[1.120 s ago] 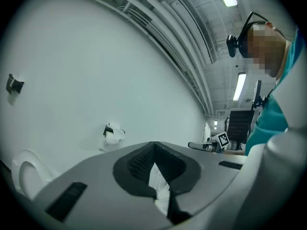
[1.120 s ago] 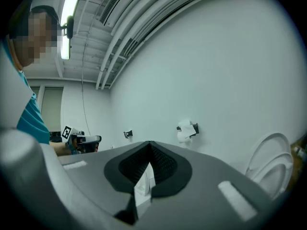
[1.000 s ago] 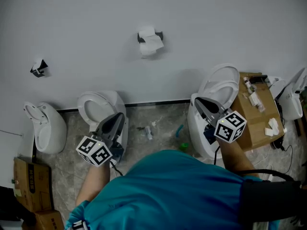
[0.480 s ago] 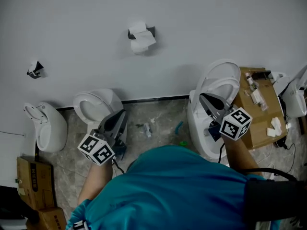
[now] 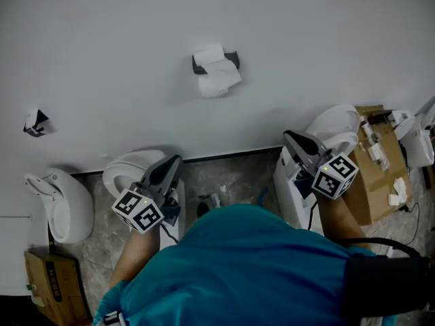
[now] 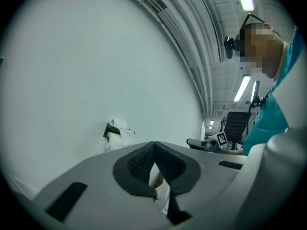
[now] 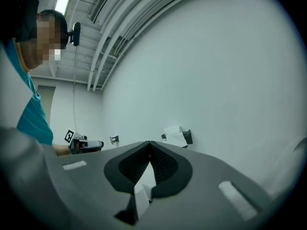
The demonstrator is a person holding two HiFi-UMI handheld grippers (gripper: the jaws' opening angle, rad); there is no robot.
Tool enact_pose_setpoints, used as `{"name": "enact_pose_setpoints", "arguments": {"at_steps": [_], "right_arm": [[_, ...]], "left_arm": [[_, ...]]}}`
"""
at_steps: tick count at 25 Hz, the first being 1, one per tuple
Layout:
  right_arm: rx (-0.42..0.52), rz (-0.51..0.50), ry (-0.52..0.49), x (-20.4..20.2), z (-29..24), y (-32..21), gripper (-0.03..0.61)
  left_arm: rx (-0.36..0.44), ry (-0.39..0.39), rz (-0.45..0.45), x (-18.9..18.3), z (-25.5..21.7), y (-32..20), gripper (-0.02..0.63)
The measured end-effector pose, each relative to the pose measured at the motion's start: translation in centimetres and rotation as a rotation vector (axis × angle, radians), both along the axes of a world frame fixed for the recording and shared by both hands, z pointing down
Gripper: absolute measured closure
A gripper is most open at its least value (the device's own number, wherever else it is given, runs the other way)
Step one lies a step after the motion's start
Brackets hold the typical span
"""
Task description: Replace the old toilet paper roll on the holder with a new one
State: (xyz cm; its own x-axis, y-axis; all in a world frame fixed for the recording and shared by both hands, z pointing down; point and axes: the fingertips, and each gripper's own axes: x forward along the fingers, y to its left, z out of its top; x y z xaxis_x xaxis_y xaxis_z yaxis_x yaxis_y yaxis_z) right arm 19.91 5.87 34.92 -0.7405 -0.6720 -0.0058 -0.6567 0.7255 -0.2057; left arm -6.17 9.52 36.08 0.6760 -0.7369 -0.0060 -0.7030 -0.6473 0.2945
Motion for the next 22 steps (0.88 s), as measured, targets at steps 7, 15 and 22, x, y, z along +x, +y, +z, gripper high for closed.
{"name": "enact_pose_setpoints", "arguments": {"at_steps": [7, 15, 22], "right_arm": [[0.022, 0.059, -0.032, -7.0, -3.1, -12.1, 0.575], [-0.030, 0.045, -0.024, -6.3, -2.1, -20.8, 0.575], [-0.066, -0.066, -0.006, -3.3, -0.6, -26.1, 0.575]], "left_arm": [[-0.006, -0.035, 0.125, -5.9, -1.5, -13.3, 0.606], [-0.039, -0.030, 0.178, -3.4, 1.0, -23.3, 0.606], [0.013, -0.094, 0.160, -0.3, 4.8, -28.3, 0.604]]}}
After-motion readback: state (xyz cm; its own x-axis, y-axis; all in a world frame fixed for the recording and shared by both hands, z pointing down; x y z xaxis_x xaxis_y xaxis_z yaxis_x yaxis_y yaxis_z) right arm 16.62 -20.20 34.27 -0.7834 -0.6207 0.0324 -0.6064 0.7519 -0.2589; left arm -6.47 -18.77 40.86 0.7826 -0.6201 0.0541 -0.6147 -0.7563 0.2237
